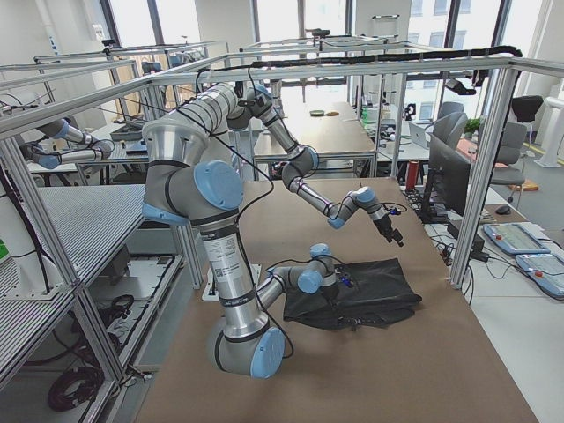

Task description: Fold clothes

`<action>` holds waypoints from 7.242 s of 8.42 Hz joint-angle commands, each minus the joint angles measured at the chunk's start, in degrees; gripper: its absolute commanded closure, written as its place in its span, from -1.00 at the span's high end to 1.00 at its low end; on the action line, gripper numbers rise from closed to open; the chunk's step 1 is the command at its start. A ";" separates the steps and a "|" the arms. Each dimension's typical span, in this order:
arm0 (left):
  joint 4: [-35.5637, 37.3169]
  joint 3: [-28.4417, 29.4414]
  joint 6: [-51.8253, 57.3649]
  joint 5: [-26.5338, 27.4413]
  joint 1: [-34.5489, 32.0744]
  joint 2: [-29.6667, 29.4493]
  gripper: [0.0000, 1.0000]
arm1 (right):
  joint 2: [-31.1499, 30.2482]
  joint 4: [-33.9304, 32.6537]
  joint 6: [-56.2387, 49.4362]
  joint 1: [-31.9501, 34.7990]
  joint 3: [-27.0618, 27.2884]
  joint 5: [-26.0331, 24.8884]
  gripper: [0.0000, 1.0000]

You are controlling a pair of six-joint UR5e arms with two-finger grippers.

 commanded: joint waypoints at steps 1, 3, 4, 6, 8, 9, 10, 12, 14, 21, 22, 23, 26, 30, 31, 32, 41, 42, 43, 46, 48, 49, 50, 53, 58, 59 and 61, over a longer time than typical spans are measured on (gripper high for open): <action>0.00 -0.26 -0.15 0.17 0.13 0.19 1.00 | -2.21 0.86 -6.04 3.71 0.35 0.36 0.90; 0.00 -0.26 -0.68 0.26 0.13 0.28 1.00 | -3.10 0.87 -8.86 5.82 0.44 0.36 0.90; 0.00 -0.26 -0.68 0.35 0.13 0.28 1.00 | -4.84 1.13 -11.14 6.44 0.44 0.10 0.90; 0.00 -0.26 -0.68 0.26 0.13 0.27 1.00 | 0.02 0.00 -11.60 8.20 0.09 0.27 0.90; 0.00 -0.26 -0.68 0.26 0.13 0.28 1.00 | 6.63 -2.83 -5.66 8.20 -2.44 0.27 0.90; 0.00 -0.26 -0.68 0.09 0.04 0.28 1.00 | 9.35 -2.13 -4.84 8.20 -6.99 0.18 0.90; 0.00 -0.35 -0.68 0.00 0.04 0.19 1.00 | 11.29 1.44 -4.83 8.20 -11.91 0.01 0.90; 0.09 -0.35 -0.68 0.26 -0.05 0.28 1.00 | 11.31 9.01 -5.62 8.55 -17.91 -1.82 0.90; 0.09 -0.78 -0.59 0.26 -0.13 0.45 1.00 | 10.53 9.48 -9.72 12.49 -18.46 -1.75 0.90; 5.63 -5.71 -0.59 0.26 0.04 1.68 1.00 | 18.96 13.22 -1.23 13.39 -27.57 0.18 0.90; 5.63 -5.80 -0.59 0.35 0.04 1.77 1.00 | 18.18 18.48 -1.23 13.39 -31.51 0.01 0.90; 5.71 -6.06 -0.68 0.44 -0.04 1.86 1.00 | 17.04 18.96 -2.01 13.91 -31.64 0.01 0.90; 6.58 -7.54 -0.68 0.44 -0.04 1.77 1.00 | 11.34 14.53 -0.56 16.73 -19.23 7.89 0.90; 9.49 -10.45 -0.68 0.96 0.13 2.21 1.00 | -4.83 10.62 39.36 10.78 7.95 10.20 0.89; 9.41 -10.54 -0.59 0.96 0.13 2.82 1.00 | -8.77 10.79 47.30 5.44 11.56 7.76 0.89; 9.49 -11.24 -0.59 0.96 0.13 3.26 1.00 | -13.51 10.80 51.46 -0.96 17.86 1.13 0.89; 9.49 -11.86 -0.68 1.93 0.65 3.70 1.00 | -18.74 8.78 73.04 -13.51 18.72 -6.59 0.40; 9.49 -11.86 -1.20 2.02 0.92 3.62 1.00 | -18.83 8.51 72.78 -13.60 18.20 -6.50 0.37; 9.49 -11.86 -1.47 2.02 0.92 3.53 1.00 | -18.83 8.42 72.78 -13.60 18.10 -6.50 0.33; 9.49 -11.86 -1.64 3.16 1.71 3.44 1.00 | -18.74 8.42 72.34 -13.60 17.31 -6.50 -0.03; 9.49 -11.86 -2.26 3.25 1.71 3.53 1.00 | -18.74 8.42 72.51 -13.51 17.66 -6.50 -0.84; 9.49 -11.86 -2.43 4.03 2.23 3.53 1.00 | -18.66 8.51 72.51 -13.33 17.93 -6.50 -0.98; 9.49 -11.86 -2.78 5.08 3.02 3.35 1.00 | -18.48 7.99 72.51 -13.33 18.80 -6.32 -1.00; 11.84 -15.96 -2.79 4.75 3.12 5.36 1.00 | -17.87 3.26 74.43 -14.29 22.74 -6.41 -1.00; 15.82 -51.16 -12.49 5.88 17.92 31.51 1.00 | -16.37 2.53 85.70 -20.98 25.40 -7.20 -1.00; 15.82 -55.76 -18.72 10.58 24.58 34.35 1.00 | -16.37 2.53 85.70 -20.89 25.49 -7.20 -1.00; 15.91 -57.21 -25.87 20.88 37.78 35.96 0.99 | -16.46 2.53 85.70 -20.80 25.49 -7.38 -1.00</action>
